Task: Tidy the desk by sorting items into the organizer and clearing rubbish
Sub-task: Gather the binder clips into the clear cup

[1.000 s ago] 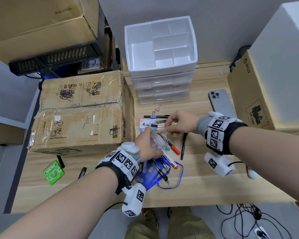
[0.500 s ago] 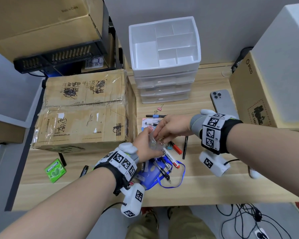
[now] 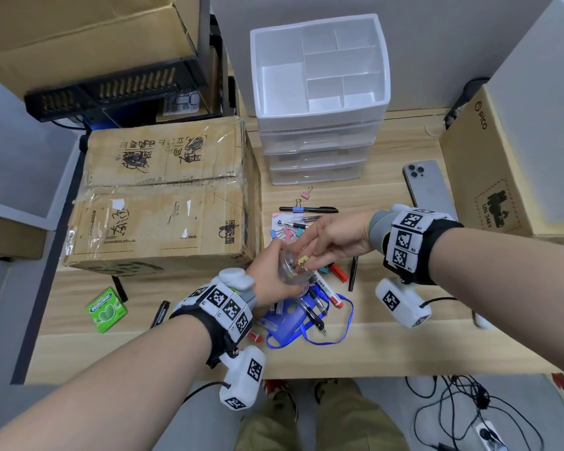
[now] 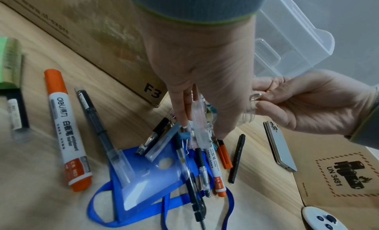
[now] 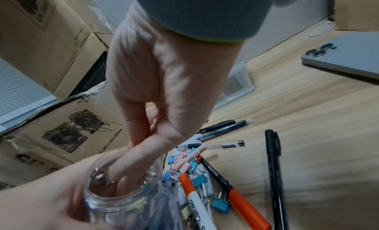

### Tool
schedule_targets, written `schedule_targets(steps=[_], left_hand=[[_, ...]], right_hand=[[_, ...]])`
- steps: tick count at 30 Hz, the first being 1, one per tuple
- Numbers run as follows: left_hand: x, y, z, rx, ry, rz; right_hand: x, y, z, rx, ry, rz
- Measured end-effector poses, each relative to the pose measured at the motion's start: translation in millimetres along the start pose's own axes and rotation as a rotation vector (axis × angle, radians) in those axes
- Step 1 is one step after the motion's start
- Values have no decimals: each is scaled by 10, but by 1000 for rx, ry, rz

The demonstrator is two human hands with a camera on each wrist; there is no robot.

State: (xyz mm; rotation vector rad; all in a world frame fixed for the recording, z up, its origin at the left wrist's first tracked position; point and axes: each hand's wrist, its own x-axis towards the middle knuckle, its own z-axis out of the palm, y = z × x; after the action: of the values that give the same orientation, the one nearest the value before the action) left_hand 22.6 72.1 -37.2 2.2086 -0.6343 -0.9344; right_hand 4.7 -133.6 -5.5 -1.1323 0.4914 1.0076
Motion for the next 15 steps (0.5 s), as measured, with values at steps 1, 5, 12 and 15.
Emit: schedule_targets(steps=[1,5,12,15], left_hand=[[-4,-15,0,-1,-9,4],[-17,-42,3,-5,-35,4],[-95,-74,-29,-16,-71,-5],[-121,-94,-50,-30,-84,5]], right_hand=[[1,4,-3,1,-5,7],[9,13,3,7,-52,28],[-37,14,2,-3,-183,28],[-50,14,30,3,-198,13]])
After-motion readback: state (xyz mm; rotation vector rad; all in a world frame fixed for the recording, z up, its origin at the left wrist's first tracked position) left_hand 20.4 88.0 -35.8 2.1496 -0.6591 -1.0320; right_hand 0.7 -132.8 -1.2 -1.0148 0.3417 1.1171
